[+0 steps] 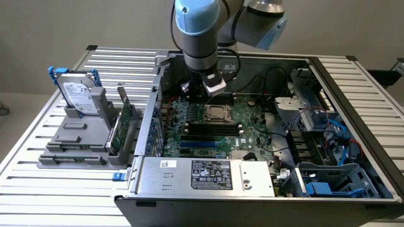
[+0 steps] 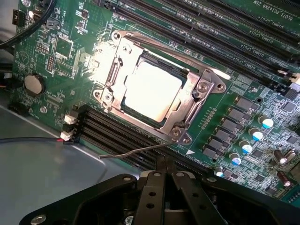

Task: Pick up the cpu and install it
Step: 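Install the first cpu locking lever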

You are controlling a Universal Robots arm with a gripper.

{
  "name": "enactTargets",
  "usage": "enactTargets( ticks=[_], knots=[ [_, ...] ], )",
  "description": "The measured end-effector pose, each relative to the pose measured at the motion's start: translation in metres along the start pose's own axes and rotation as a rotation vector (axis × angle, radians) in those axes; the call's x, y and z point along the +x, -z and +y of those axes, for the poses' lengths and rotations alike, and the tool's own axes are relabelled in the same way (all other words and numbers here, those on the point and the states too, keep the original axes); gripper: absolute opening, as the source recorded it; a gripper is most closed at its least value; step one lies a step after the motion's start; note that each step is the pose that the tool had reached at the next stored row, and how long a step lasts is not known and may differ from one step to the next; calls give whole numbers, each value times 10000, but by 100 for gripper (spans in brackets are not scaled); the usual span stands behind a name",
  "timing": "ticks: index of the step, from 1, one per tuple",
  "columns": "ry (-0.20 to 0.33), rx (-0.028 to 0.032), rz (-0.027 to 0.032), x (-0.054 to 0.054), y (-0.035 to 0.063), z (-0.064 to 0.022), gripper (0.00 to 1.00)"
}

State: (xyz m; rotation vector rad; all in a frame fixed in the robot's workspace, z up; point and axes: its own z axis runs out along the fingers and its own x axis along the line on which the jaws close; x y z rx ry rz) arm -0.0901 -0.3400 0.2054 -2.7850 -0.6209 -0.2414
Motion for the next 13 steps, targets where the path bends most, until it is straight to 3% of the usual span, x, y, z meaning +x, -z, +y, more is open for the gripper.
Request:
enactTargets(
  ticks=[8,10,13],
  knots=[
    [4,-33,-15,52,70,5,11],
    [8,-82,-37,51,76,9,11],
    [25,-208,-102,45,82,25,11]
  ],
)
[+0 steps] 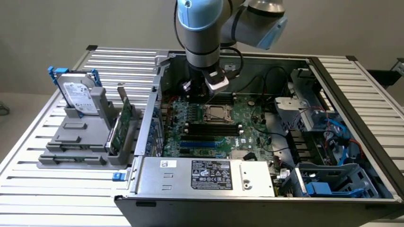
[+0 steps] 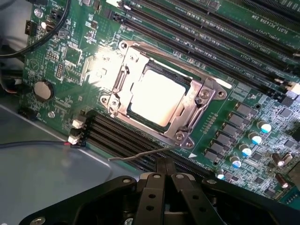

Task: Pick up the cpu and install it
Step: 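Install the first cpu locking lever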

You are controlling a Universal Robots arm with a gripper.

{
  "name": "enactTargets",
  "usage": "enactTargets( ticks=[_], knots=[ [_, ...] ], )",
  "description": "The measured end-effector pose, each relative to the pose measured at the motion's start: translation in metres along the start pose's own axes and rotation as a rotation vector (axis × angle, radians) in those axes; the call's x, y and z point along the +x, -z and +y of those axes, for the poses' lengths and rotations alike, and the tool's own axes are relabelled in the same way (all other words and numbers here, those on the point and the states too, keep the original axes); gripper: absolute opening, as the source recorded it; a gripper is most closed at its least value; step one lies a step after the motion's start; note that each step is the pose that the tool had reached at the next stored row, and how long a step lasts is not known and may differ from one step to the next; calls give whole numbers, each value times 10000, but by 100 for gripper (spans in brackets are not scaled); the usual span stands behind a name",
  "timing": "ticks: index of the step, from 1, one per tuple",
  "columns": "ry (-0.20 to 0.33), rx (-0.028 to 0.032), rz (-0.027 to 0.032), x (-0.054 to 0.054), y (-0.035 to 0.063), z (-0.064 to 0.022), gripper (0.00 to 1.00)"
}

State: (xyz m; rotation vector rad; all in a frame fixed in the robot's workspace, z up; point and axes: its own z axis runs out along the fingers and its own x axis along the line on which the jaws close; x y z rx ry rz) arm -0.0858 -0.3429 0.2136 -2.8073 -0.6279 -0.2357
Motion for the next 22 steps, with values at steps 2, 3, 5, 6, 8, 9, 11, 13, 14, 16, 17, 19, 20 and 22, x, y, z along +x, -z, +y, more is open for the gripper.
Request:
enactTargets(
  ticks=[2,3,5,6,8,9,11,13,14,16,17,19,20,22],
  knots=[
    [7,-76,-37,-2,2,6,11],
    [8,-89,-43,-1,2,7,11],
    [9,-95,-45,-1,2,8,11],
    [9,-95,-46,0,2,7,11],
    [11,-95,-45,4,-1,1,11],
    [22,-93,-49,6,-2,-5,11],
    [67,-86,-54,10,-5,-12,11],
    [99,-85,-54,9,-5,-12,11],
    [111,-85,-52,10,-6,-12,11],
    [137,-83,-46,15,-11,-9,11],
    [147,-84,-43,19,-14,-6,11],
    [166,-83,-41,29,-19,0,11],
    [175,-84,-39,33,-21,3,11],
    [192,-85,-32,40,-27,8,11]
  ],
)
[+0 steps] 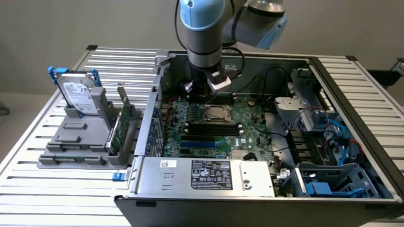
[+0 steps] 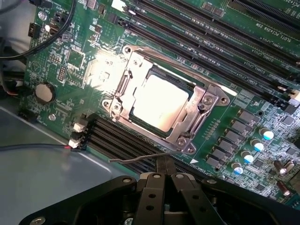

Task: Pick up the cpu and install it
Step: 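Install the first cpu locking lever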

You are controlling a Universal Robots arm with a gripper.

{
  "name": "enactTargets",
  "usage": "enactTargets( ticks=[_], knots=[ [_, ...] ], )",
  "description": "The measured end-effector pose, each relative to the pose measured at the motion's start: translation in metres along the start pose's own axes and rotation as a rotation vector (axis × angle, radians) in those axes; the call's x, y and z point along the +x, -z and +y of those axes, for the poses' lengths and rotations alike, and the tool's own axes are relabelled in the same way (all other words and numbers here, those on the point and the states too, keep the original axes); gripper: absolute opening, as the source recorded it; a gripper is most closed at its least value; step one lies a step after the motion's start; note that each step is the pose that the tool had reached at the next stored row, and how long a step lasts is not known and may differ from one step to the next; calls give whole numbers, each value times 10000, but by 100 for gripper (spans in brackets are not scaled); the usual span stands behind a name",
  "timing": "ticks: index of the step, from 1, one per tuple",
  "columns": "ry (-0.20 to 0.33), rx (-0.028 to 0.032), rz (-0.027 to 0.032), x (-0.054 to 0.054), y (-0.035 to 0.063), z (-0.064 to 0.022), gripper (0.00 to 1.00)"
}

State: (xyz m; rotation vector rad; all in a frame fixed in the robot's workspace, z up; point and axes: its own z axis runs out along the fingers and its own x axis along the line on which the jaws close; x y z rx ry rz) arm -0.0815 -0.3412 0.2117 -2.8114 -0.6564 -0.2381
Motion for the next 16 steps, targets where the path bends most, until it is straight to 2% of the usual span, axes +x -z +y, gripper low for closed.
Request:
enactTargets(
  ticks=[5,10,16],
  knots=[
    [59,-7,16,11,-15,10,11],
    [143,-17,-6,19,-28,16,11],
    [248,0,-21,33,-43,2,11]
  ],
)
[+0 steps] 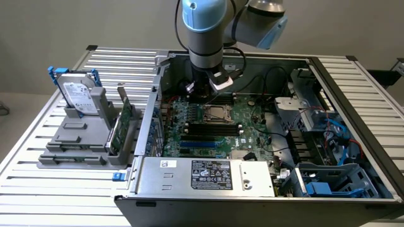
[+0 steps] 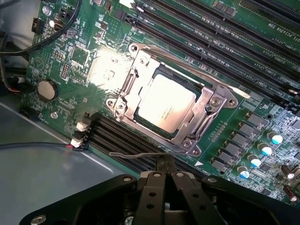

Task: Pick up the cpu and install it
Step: 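Install the first cpu locking lever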

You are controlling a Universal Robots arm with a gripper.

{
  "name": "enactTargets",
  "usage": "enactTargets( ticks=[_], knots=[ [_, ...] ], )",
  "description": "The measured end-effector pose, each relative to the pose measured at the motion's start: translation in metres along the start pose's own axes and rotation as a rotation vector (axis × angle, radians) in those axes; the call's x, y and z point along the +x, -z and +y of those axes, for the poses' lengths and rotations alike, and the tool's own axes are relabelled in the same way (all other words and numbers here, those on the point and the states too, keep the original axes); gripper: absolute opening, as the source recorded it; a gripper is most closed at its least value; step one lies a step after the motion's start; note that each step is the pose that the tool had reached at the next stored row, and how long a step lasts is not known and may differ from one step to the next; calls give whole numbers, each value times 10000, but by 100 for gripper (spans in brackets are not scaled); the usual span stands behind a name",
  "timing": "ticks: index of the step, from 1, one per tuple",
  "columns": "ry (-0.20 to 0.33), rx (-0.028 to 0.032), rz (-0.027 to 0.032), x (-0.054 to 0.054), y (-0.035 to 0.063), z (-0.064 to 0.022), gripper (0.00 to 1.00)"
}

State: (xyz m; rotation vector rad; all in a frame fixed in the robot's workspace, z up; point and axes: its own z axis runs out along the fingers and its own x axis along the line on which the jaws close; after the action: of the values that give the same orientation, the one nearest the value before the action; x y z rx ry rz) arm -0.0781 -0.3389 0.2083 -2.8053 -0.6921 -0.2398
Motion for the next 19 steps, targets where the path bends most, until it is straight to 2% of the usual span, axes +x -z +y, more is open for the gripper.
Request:
enactTargets(
  ticks=[3,12,19],
  knots=[
    [23,-11,-14,2,-1,1,11],
    [51,-103,-63,15,-12,10,11],
    [95,-123,-86,46,-25,24,11]
  ],
)
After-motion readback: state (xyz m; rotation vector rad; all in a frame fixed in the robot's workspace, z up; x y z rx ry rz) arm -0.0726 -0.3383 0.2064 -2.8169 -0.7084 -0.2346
